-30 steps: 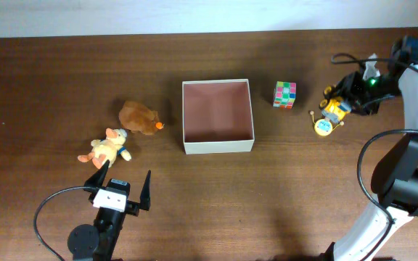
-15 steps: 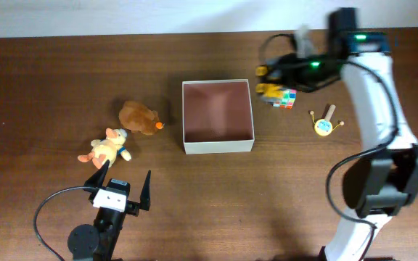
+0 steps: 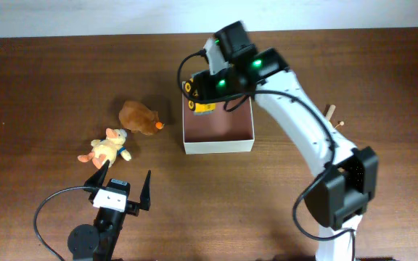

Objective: Pack container
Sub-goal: 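Carry the toy truck left over the white box, then lower the toy truck into the box and open right gripper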

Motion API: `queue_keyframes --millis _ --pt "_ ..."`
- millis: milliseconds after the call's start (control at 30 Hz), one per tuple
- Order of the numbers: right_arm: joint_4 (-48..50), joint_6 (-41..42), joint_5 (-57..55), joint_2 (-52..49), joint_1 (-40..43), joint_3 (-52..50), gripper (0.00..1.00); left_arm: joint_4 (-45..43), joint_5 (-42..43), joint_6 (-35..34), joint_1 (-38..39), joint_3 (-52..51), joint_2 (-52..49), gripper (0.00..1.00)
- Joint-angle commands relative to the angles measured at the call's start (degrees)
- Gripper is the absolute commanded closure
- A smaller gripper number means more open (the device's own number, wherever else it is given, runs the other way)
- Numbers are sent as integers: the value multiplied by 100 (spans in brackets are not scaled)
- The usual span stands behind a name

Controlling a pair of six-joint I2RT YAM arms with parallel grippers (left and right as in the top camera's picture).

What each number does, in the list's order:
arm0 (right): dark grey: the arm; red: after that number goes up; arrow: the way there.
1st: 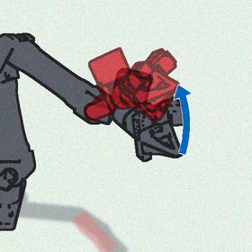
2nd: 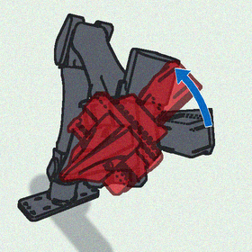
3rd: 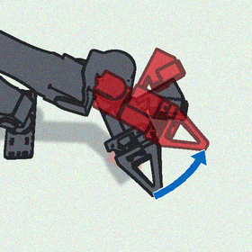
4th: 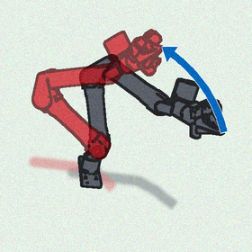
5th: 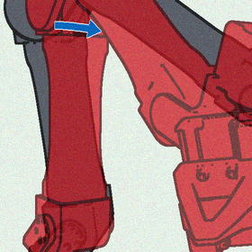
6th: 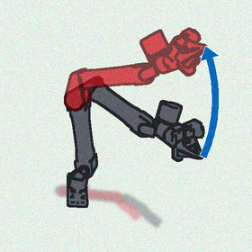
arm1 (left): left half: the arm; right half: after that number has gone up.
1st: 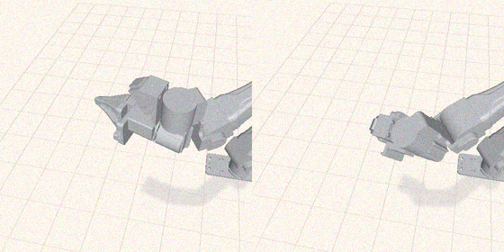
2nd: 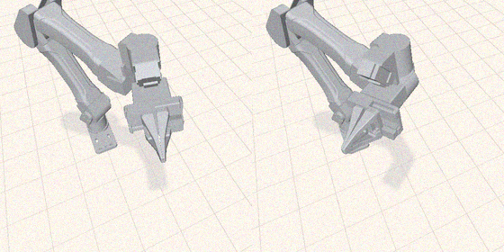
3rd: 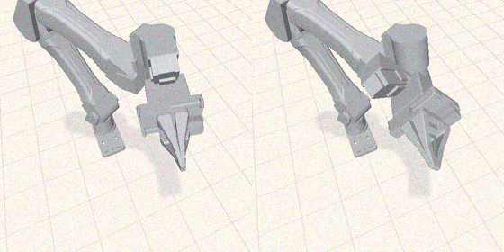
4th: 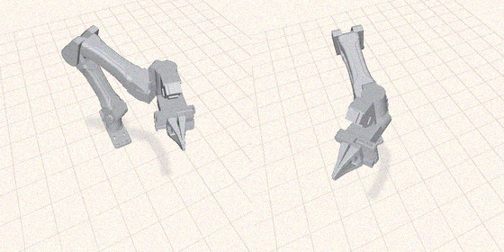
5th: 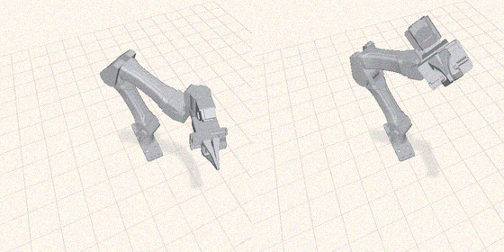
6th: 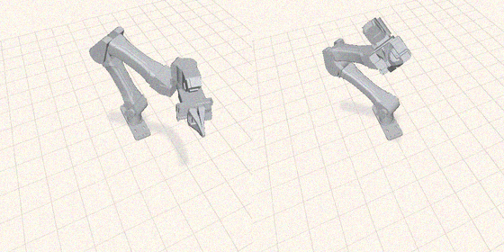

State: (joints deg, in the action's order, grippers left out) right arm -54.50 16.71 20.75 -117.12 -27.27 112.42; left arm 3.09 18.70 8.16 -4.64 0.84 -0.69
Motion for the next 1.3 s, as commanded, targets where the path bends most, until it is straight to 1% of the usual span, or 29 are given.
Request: queue_keyframes --millis 0,233,433,667,1200,1233,1267 --pt "129 599 -1388 -498 -326 111 46 15 61 52 -28 -31 39 1" --pt "293 785 -1790 -1001 -437 109 46 15 61 52 -28 -31 39 1" --pt "433 780 -2100 -1180 -426 109 46 15 61 52 -28 -31 39 1" --pt "769 785 -2100 -1287 -428 109 46 15 61 52 -28 -31 39 1" --pt "955 1040 -1904 -1388 -446 101 46 15 61 52 -28 -31 39 1" --pt "973 1038 -1904 -1388 -457 101 45 15 61 52 -28 -31 39 1" --pt "988 1040 -1904 -1388 -474 101 41 15 61 52 -28 -31 39 1"
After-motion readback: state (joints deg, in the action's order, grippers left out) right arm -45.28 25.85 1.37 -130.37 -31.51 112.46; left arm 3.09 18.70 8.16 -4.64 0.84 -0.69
